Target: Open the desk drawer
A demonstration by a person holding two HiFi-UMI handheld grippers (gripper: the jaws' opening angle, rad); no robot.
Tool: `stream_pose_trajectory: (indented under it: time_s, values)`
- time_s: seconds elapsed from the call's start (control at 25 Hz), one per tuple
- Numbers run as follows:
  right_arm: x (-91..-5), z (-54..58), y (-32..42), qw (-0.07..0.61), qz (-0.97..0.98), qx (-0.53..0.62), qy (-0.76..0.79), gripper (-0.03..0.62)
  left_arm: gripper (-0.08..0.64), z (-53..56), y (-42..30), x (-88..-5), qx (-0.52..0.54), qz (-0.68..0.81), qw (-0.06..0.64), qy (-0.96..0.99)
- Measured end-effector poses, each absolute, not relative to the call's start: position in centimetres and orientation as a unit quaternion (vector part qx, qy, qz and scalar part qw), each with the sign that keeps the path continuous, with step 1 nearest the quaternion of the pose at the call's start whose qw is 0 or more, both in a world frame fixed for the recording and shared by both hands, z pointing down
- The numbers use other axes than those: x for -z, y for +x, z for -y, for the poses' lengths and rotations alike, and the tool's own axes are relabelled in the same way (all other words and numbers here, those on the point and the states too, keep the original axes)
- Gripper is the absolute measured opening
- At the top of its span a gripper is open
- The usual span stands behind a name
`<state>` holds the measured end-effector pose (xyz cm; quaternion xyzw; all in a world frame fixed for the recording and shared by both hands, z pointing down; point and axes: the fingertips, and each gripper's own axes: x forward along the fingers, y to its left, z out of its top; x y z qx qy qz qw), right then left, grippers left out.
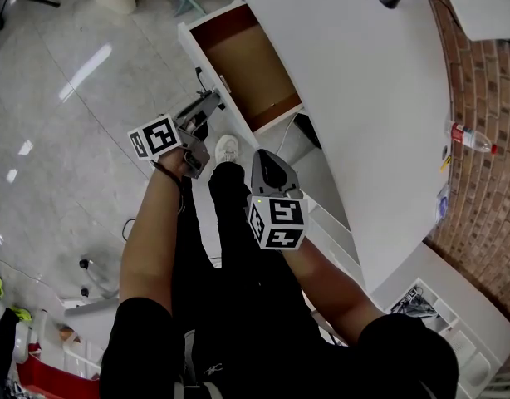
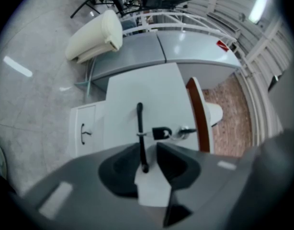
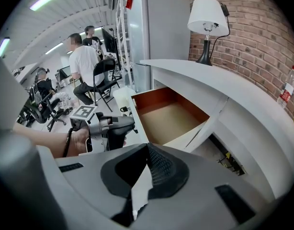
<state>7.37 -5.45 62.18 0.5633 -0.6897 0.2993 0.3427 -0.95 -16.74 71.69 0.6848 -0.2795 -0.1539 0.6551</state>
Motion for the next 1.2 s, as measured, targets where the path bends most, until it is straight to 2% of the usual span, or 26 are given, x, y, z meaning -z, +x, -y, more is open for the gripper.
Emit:
stream_pose_trajectory:
  time_s: [0.48, 0.84, 1.08, 1.2]
  values:
    - [-62.7, 5.8, 6.7, 0.344, 0.698, -0.298, 0.554, -0.002, 0.14, 16.1, -2.0, -73.6, 0.181, 0.293, 0.667, 0.66]
    - [-62.9, 5.7, 6.4, 0.343, 0.7, -0.3, 0.55, -0.002, 0.108, 15.6, -2.8, -75.2, 0.189, 0.307, 0.678, 0.641]
    - [-63.5, 5.5, 6.5, 0.345, 0.698, -0.303, 0.549, -0.002, 0.112, 15.5, -2.9, -76.2, 0.2, 0.312, 0.685, 0.627]
    - [-63.6, 5.5, 6.5, 0.345, 0.698, -0.303, 0.549, -0.002, 0.082, 15.3, -3.2, -77.4, 0.187, 0.325, 0.688, 0.622]
